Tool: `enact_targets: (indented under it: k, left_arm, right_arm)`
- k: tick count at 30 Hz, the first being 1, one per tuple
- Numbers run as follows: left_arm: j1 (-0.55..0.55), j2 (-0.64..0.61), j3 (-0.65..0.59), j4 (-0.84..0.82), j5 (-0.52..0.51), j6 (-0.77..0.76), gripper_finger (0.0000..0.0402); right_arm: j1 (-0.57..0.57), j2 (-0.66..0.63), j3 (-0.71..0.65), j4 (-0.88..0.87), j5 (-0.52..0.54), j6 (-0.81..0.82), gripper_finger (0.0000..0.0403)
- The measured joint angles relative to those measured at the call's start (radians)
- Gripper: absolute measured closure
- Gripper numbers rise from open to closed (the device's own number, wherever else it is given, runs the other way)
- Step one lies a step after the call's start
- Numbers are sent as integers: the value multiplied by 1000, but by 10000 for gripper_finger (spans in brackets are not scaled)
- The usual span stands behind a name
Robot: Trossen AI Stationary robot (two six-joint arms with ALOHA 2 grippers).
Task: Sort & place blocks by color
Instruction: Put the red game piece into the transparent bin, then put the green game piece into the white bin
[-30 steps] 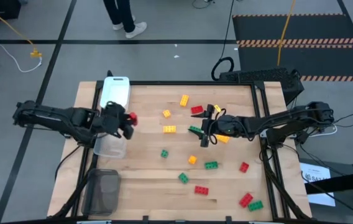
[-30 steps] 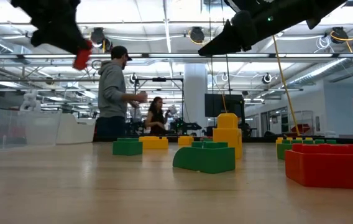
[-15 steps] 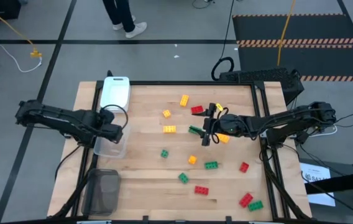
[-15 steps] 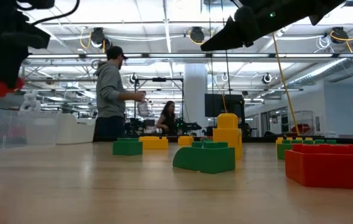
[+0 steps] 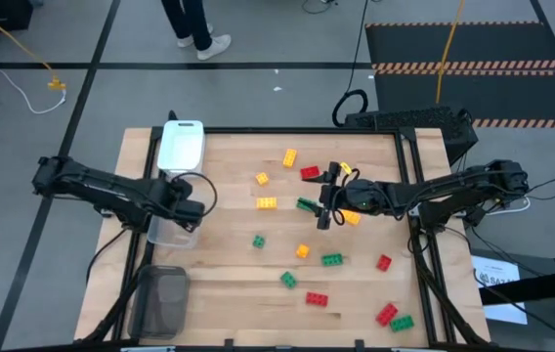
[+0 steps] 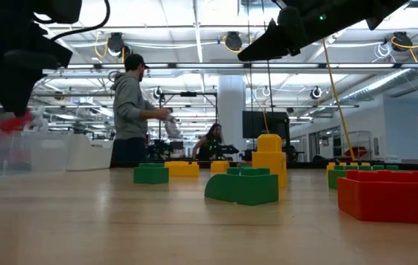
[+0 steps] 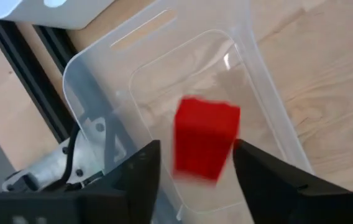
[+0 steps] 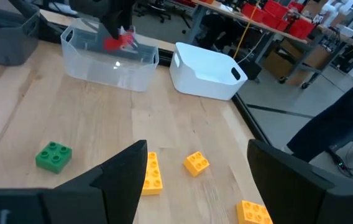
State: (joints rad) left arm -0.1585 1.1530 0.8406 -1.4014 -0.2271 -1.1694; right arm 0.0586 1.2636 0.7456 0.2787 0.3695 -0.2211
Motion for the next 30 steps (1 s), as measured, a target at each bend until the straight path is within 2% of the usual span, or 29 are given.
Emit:
enact_targets:
  k: [8,13,17,20,23,27,30]
  left_arm:
    - [0,33,0,22,-5,39,100]
    - [0,30,56,48,-67,93,84]
    - [0,29,154,105,-188,190,88]
    - [-4,29,216,286,-294,353,98]
    - [-11,29,238,583,-359,583,108]
    - [-11,41,224,955,-348,858,122]
    - [-10,63,222,1045,-342,956,132]
  right_arm:
    - [0,0,0,0,0,0,135]
    - [-13,0,0,0,0,0,135]
    - [-32,0,0,-25,0,0,135]
    - [-59,0,0,-95,0,29,135]
    - [-104,14,0,-188,-3,109,135]
    - [-155,66,0,-313,-106,194,135]
    - [-162,113,0,-350,-143,210,135]
